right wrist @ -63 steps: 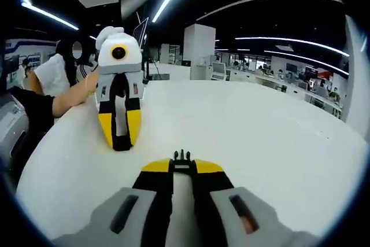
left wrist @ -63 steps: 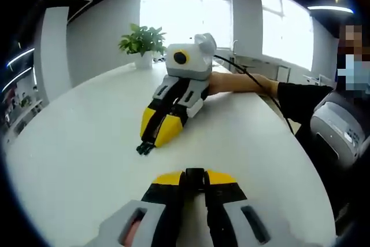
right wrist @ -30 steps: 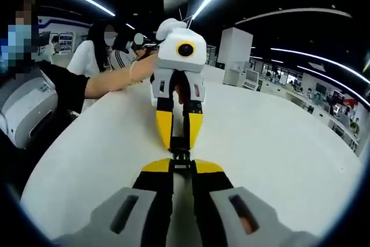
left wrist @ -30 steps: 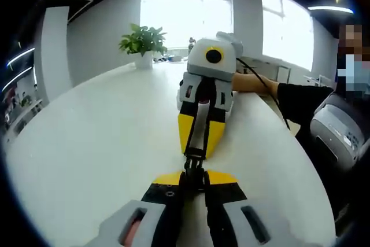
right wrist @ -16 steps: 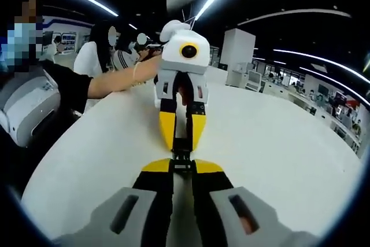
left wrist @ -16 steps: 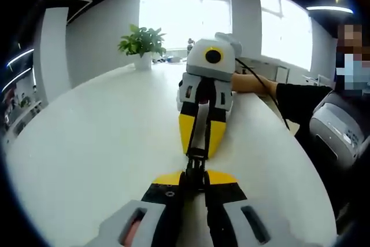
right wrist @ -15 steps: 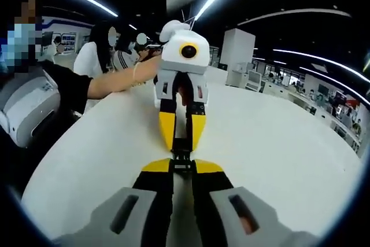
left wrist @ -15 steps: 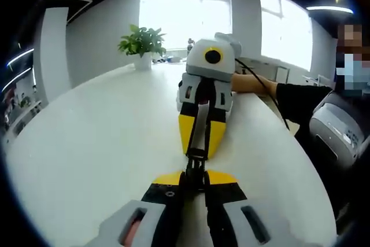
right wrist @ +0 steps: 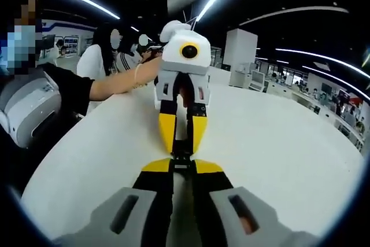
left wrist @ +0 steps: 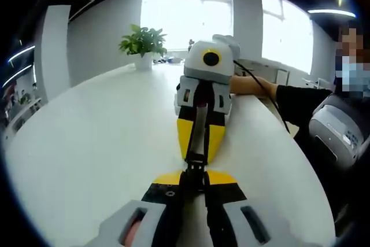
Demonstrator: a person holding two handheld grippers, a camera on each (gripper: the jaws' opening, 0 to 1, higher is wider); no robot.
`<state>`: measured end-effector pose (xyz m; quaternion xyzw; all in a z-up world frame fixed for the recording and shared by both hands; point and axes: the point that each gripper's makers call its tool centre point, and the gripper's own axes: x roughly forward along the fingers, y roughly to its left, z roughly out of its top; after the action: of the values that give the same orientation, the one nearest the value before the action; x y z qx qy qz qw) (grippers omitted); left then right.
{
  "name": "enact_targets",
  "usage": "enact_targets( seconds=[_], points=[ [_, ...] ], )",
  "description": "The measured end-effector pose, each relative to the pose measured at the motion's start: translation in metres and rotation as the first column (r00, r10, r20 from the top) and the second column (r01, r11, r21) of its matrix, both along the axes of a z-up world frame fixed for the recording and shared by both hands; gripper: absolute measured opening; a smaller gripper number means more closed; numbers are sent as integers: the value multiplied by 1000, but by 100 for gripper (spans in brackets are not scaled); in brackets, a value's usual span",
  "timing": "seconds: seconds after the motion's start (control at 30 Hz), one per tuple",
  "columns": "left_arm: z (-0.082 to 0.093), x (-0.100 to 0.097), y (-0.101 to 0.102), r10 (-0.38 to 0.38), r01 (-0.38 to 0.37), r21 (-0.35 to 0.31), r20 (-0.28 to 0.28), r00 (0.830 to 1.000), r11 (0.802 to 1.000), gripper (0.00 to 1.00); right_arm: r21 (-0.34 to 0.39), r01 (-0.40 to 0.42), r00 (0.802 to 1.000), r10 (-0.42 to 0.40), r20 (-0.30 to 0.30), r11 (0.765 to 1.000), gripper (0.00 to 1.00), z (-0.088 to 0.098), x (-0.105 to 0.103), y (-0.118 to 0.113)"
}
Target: Snap the two parts of the plastic buckle together until the buckle closes and remains connected.
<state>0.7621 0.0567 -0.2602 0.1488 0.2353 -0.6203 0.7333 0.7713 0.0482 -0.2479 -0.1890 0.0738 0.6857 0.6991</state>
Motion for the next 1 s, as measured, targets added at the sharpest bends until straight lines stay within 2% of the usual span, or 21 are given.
enact_targets(
  seconds=[0.47,0.83,1.0],
  points=[
    [0,-1,0,-19,19,5,22,1000,1000,13,3,-3,1000,3,-11,1000,13,-2,-4,-2],
    [1,6,5,9,-10,26,48,999,1000,18,16,32,999,-31,-19,999,15,-2,0,-8],
    [2,7,12,33,-34,53,30,999,998,18,16,35,999,-34,-26,999,15,-2,-1,-8]
  ],
)
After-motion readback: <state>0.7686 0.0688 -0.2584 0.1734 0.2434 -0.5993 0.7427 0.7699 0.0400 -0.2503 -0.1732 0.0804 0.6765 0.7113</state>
